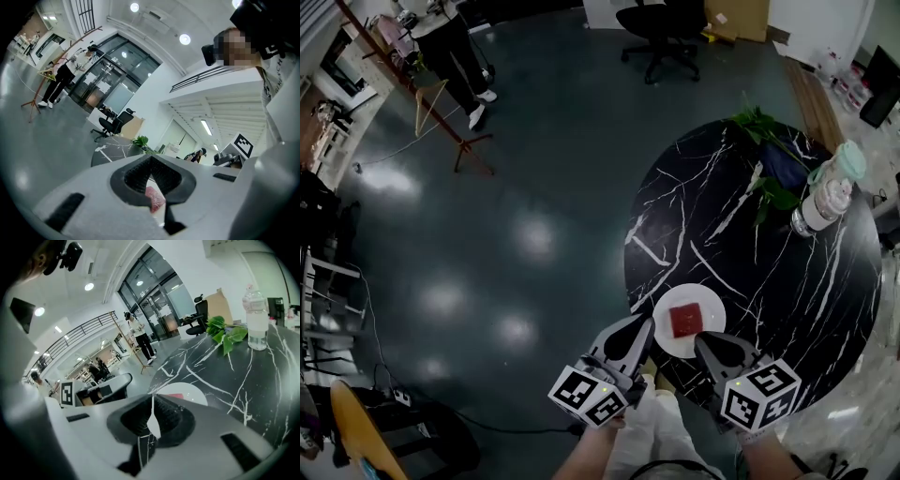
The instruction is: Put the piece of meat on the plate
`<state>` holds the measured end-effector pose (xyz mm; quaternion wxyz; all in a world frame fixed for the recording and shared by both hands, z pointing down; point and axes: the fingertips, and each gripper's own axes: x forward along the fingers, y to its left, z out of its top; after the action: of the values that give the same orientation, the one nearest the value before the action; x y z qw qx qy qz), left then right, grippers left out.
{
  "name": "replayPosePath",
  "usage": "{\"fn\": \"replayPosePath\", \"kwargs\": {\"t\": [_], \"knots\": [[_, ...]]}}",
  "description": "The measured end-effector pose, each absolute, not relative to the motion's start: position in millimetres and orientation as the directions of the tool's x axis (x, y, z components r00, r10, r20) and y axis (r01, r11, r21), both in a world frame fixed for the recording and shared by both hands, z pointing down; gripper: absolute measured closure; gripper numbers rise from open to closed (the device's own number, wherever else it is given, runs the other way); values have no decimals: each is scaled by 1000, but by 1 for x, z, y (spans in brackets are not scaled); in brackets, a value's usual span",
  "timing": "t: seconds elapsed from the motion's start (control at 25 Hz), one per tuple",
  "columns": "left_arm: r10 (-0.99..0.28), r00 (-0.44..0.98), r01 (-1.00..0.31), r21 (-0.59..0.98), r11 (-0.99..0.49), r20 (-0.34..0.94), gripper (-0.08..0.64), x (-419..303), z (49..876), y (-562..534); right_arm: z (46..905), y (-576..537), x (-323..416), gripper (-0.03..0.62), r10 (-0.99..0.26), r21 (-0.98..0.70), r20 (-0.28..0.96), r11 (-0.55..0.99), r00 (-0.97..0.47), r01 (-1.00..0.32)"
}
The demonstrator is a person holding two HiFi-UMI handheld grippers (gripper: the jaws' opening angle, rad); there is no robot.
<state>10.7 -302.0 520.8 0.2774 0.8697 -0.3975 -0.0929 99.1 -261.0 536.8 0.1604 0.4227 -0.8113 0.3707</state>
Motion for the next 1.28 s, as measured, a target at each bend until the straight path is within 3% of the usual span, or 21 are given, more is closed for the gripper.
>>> {"fn": "replayPosePath", "kwargs": {"t": [0.72, 1.28], "knots": [[-671, 740, -588, 516, -623, 33, 551, 29, 434, -270, 442, -227, 91, 581, -595, -398, 449, 535, -667, -745], [-681, 732, -604, 467, -646, 5, 551, 26, 407, -289, 421, -235, 109, 581, -650, -354, 428, 519, -628, -778]]}}
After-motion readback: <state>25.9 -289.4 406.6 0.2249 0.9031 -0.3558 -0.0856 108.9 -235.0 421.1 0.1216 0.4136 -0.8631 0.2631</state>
